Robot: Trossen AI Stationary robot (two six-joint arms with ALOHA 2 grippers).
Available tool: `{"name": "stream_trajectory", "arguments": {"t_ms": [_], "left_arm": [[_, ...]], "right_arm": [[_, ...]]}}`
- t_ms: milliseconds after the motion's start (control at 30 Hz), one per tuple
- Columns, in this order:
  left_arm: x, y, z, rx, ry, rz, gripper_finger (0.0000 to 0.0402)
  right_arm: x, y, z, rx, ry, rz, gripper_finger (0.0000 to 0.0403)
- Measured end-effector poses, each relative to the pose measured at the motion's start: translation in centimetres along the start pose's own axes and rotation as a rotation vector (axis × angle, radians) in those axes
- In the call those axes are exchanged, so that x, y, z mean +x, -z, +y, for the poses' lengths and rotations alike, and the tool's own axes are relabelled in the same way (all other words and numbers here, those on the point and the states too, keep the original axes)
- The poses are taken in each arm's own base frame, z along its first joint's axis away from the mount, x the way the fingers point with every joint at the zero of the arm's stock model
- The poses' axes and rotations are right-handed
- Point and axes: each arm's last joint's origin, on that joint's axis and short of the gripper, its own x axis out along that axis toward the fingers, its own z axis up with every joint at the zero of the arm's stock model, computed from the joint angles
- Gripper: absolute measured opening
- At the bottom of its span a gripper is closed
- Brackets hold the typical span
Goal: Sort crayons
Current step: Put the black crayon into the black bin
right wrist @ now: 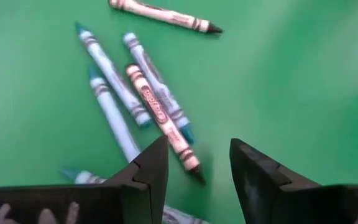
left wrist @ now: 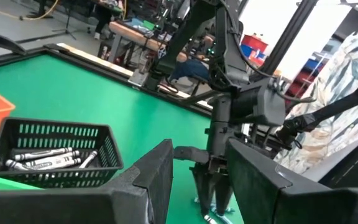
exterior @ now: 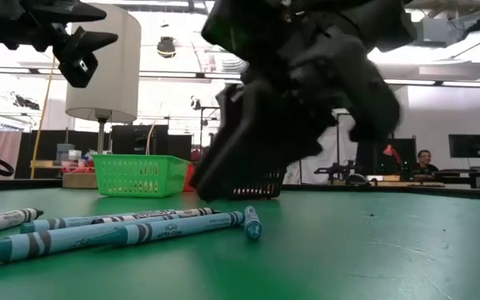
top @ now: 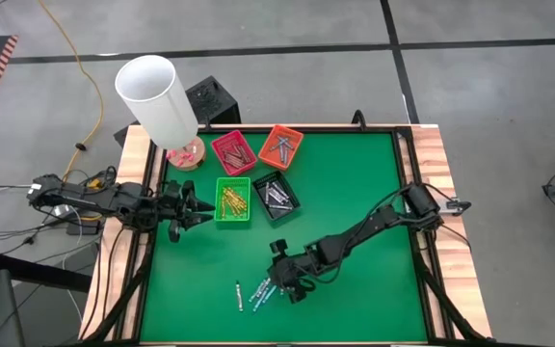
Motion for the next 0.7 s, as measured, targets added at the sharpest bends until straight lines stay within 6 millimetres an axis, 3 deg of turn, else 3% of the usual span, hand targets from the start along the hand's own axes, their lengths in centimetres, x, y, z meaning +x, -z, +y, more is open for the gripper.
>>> {"name": "stream_trajectory", "arguments": {"t_ms": [500,700], "left_arm": [[0.0,0.0,0.0,0.021,-0.008,-0.001,0.0137],[0.0,0.0,0.0,0.022,-0.009,0.001,0.0137]], "right_arm": [[0.7,0.9,-0.3,0.001,-0.021,0.053,0.0163],[0.7,1.0,-0.6,0.006,-0.029,0.062,0.0137]]}}
